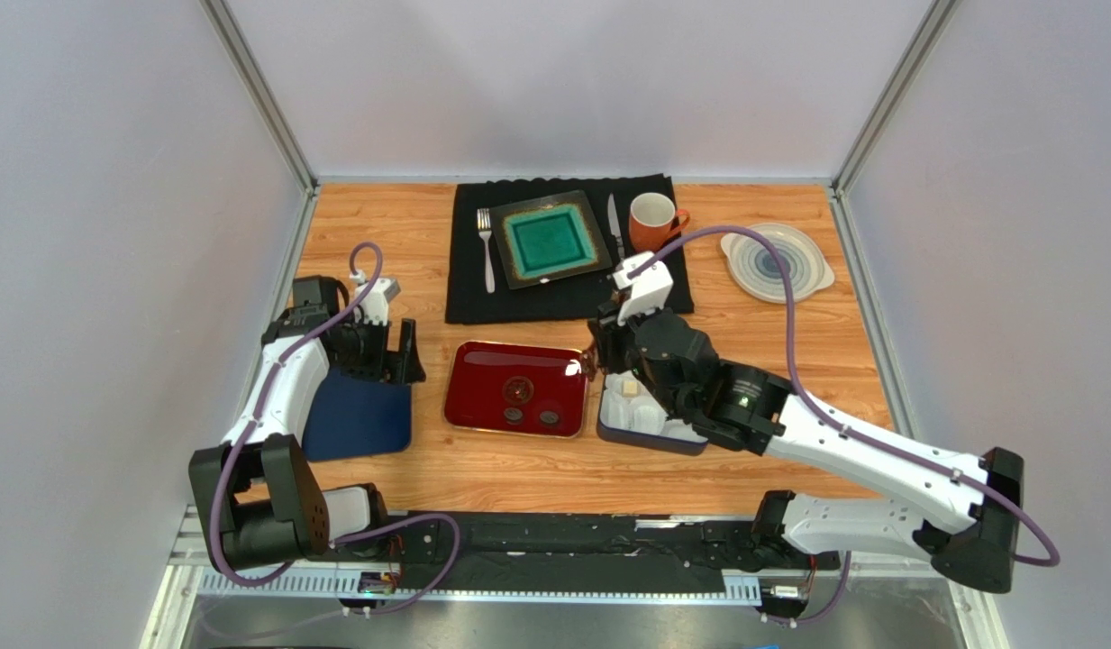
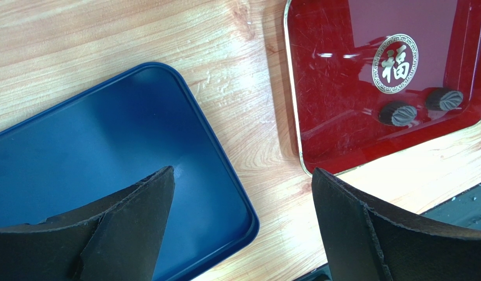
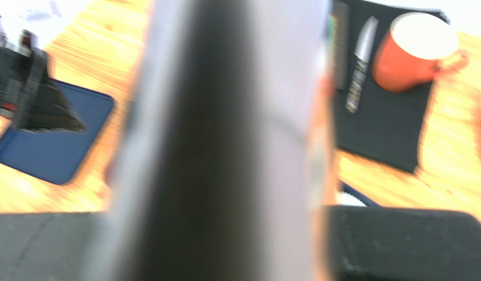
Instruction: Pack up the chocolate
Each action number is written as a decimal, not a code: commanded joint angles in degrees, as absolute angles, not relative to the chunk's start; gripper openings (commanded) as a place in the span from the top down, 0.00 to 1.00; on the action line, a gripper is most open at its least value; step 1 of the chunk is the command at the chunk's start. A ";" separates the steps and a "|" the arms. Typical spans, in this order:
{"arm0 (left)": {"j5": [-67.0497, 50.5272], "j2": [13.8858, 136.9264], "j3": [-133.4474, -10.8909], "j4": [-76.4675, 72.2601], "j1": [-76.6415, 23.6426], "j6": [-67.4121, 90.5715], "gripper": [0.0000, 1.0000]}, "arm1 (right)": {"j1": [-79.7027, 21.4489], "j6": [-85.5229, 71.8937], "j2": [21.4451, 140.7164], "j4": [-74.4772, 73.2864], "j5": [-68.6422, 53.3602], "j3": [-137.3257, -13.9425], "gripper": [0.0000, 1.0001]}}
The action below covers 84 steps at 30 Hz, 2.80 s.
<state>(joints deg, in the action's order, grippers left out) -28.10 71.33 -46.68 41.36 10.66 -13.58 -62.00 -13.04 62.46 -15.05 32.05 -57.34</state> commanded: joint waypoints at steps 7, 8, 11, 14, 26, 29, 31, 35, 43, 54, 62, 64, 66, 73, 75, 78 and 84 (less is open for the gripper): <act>-29.79 70.05 -49.13 41.75 11.07 -14.15 0.04 | -61.26 -17.75 55.99 -22.41 36.12 -51.51 0.73; -29.79 69.96 -49.30 42.01 10.99 -14.15 0.04 | -61.17 -18.01 55.99 -22.41 36.04 -51.24 0.73; -29.97 69.96 -49.22 42.10 11.07 -14.15 0.04 | -61.26 -18.28 56.16 -22.59 35.51 -50.89 0.73; -30.15 70.05 -49.13 41.92 11.07 -14.06 0.04 | -61.26 -18.63 56.78 -22.33 35.25 -50.54 0.73; -29.36 69.96 -49.13 41.75 10.99 -14.41 0.04 | -61.26 -18.98 59.76 -19.51 34.01 -50.45 0.65; -29.44 69.87 -49.30 41.75 11.07 -14.33 0.04 | -61.26 -18.98 59.59 -19.51 34.54 -50.36 0.64; -29.44 69.87 -49.31 41.84 11.07 -14.15 0.04 | -61.17 -18.98 59.41 -19.42 35.06 -50.19 0.62; -29.62 69.79 -49.39 41.84 11.07 -14.15 0.04 | -61.26 -19.25 59.15 -19.69 35.42 -50.36 0.58; -29.53 69.61 -49.31 41.84 11.07 -14.15 0.04 | -61.26 -18.37 58.97 -19.78 34.28 -51.68 0.57; -29.53 69.96 -49.22 41.57 11.07 -13.89 0.04 | -61.61 -14.15 65.03 -15.39 28.66 -61.34 0.58; -29.27 69.70 -49.57 41.83 11.07 -14.06 0.04 | -64.51 -13.89 76.63 -9.68 24.00 -66.00 0.58; -29.35 69.70 -49.83 41.84 11.07 -14.06 0.04 | -65.04 -13.89 79.80 -9.14 22.59 -66.97 0.58; -29.35 69.87 -50.01 41.92 11.08 -13.97 0.04 | -65.30 -14.15 81.64 -8.26 21.45 -67.85 0.58; -29.44 69.87 -50.27 42.10 11.07 -13.80 0.04 | -65.92 -14.94 87.18 -6.07 19.25 -69.70 0.58; -29.44 69.87 -50.27 42.01 11.07 -13.89 0.04 | -66.00 -15.03 88.41 -5.63 18.90 -69.96 0.58; -29.53 69.96 -50.27 41.92 11.07 -13.89 0.04 | -66.00 -15.12 89.73 -5.01 18.55 -69.96 0.58; -29.53 70.05 -50.36 41.92 11.07 -13.97 0.04 | -66.01 -15.12 91.93 -3.96 18.46 -70.14 0.58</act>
